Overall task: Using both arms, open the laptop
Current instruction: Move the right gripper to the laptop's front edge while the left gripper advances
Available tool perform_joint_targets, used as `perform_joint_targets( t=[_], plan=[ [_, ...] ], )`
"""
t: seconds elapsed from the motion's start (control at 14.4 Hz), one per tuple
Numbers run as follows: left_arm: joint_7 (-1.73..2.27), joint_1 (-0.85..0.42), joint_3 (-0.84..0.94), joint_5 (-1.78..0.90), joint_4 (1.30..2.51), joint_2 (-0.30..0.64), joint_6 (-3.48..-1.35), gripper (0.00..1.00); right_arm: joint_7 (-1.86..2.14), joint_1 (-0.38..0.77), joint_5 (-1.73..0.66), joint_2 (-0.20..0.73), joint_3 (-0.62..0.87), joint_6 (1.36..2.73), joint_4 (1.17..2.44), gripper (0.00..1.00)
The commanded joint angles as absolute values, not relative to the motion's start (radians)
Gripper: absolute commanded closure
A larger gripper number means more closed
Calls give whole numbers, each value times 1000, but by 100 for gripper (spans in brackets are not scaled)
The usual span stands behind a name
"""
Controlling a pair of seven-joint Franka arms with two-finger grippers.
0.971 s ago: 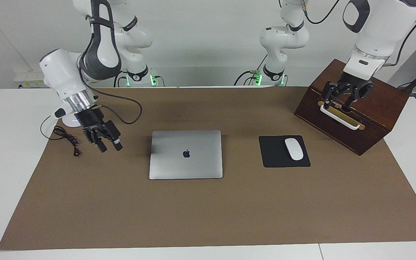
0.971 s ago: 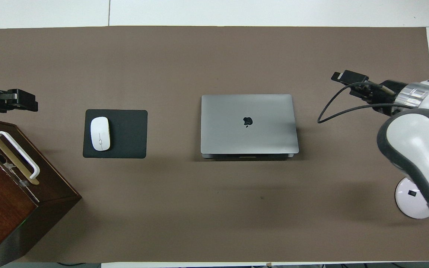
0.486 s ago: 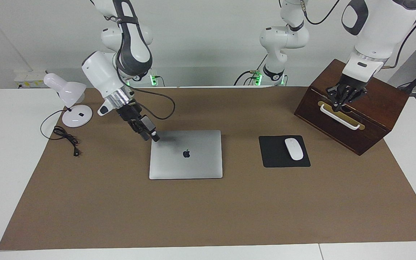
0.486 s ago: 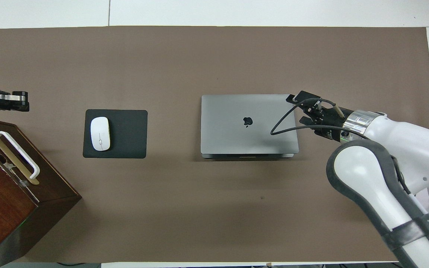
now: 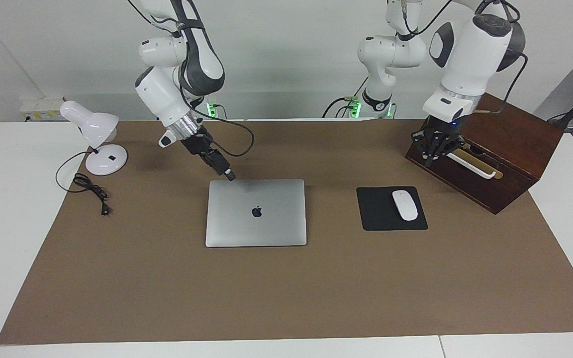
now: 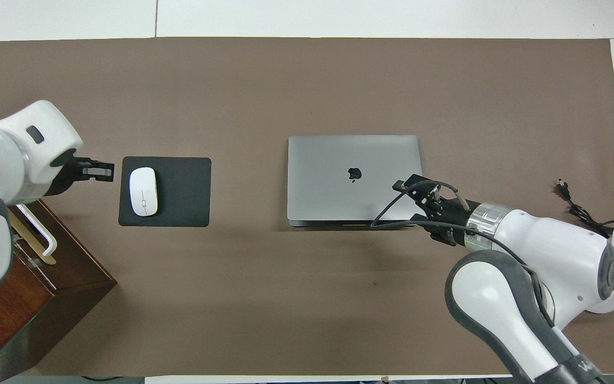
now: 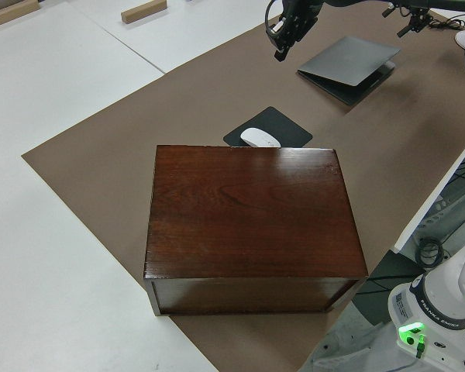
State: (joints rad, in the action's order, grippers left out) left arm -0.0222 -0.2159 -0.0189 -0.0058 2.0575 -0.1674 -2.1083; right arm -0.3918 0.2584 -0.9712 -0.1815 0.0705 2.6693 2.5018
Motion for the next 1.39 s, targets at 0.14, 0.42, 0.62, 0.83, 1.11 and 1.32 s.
perform_joint_targets(
  t=[0.14,0.42,0.62,0.83,1.11,1.32],
  plan=[
    [-40,-305,-31,-20,2379,-348,-2363,100,-411,264,-999,-299,72,2645,2649,0],
    [-32,-360,-31,-20,2546,-428,-2534,100,-399,276,-999,-243,72,2675,2654,0],
    [-31,-390,-31,-20,2609,-434,-2643,100,-385,307,-999,-169,80,2776,2651,0],
    [-28,-431,-31,-20,2669,-423,-2773,100,-383,318,-999,-123,80,2815,2635,0],
    [-28,-483,-31,-20,2721,-375,-2940,100,-380,322,-999,-104,81,2855,2623,0],
    [-26,-534,-31,-20,2734,-278,-3092,100,-377,322,-999,-78,81,2861,2580,0]
  ],
)
